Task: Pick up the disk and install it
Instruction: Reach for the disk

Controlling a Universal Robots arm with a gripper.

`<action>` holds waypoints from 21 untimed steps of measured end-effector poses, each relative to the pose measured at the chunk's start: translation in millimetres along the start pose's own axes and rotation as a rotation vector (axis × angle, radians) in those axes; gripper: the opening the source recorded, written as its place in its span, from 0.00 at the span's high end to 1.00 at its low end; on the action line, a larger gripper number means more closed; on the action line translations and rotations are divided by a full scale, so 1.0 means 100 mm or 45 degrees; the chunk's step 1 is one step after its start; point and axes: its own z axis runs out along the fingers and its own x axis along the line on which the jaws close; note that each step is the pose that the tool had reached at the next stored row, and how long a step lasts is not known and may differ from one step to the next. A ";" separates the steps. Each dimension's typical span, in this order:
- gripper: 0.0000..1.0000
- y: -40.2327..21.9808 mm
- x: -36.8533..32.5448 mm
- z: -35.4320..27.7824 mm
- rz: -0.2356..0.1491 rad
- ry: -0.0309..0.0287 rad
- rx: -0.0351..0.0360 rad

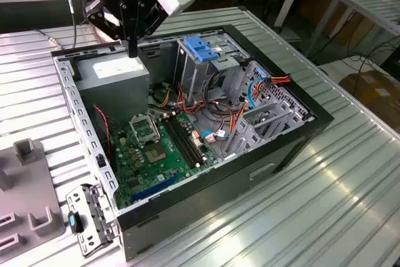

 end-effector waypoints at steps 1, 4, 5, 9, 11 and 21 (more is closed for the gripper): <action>0.89 0.000 0.000 0.000 0.000 0.0000 0.0000; 0.89 0.000 0.004 0.000 0.000 -0.0001 -0.0001; 0.89 0.000 0.006 0.000 0.000 0.0000 0.0000; 0.89 -0.001 0.020 0.000 0.000 -0.0001 -0.0001; 0.89 -0.002 0.029 -0.001 0.000 0.0000 0.0000; 0.89 -0.006 0.105 -0.003 0.000 -0.0001 -0.0001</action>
